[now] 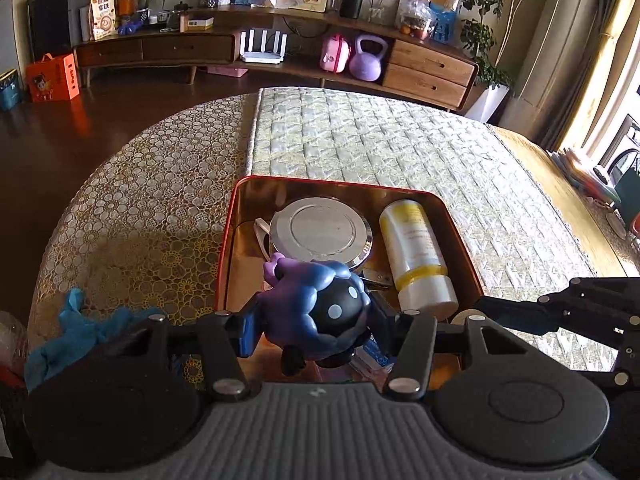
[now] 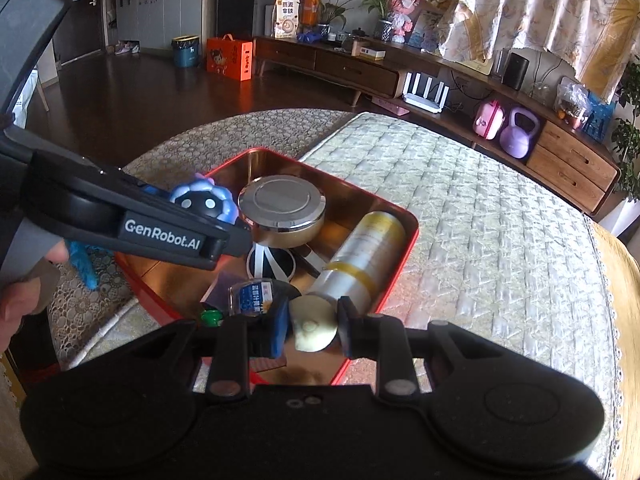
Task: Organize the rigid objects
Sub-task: 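Release the plush toy into the tin with the left tool while the right tool drops the ball in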
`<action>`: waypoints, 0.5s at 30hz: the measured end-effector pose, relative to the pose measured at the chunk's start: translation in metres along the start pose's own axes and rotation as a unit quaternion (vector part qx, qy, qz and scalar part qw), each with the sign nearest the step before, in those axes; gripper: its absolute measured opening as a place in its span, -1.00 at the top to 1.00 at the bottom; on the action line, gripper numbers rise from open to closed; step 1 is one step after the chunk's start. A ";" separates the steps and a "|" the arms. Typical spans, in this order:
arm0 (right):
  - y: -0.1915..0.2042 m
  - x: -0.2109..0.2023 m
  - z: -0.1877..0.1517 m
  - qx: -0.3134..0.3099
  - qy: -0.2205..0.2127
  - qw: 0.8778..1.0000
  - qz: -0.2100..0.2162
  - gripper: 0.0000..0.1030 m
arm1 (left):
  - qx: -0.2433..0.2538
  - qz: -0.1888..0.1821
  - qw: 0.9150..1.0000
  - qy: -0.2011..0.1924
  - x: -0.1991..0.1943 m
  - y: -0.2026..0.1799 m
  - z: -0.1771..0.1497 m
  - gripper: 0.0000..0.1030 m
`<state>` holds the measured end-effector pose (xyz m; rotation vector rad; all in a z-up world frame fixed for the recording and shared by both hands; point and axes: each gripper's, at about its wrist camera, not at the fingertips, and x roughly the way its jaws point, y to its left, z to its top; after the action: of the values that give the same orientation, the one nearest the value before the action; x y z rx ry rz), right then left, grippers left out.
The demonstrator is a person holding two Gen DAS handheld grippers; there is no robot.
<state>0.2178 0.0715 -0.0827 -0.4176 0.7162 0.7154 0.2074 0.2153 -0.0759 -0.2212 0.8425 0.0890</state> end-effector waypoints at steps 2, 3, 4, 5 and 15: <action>0.002 0.005 -0.001 -0.002 0.008 1.000 0.003 0.52 | 0.004 -0.002 1.000 0.005 0.007 0.000 0.001 -0.04; 0.003 0.007 -0.001 -0.002 0.011 1.000 0.003 0.51 | 0.008 0.000 1.000 0.009 0.010 -0.001 0.000 -0.04; 0.003 0.009 -0.002 -0.002 0.013 1.000 0.004 0.52 | 0.011 0.001 1.000 0.012 0.014 -0.002 0.000 -0.04; 0.002 0.010 -0.003 -0.001 0.016 1.000 0.006 0.52 | 0.012 0.000 1.000 0.015 0.016 -0.002 0.000 -0.04; 0.007 0.018 -0.006 0.008 0.030 0.999 0.011 0.52 | 0.026 -0.002 0.999 0.023 0.031 -0.006 -0.005 -0.04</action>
<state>0.2198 0.0815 -0.1005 -0.4187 0.7841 0.7192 0.2252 0.2083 -0.1009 -0.1764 0.8894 0.0574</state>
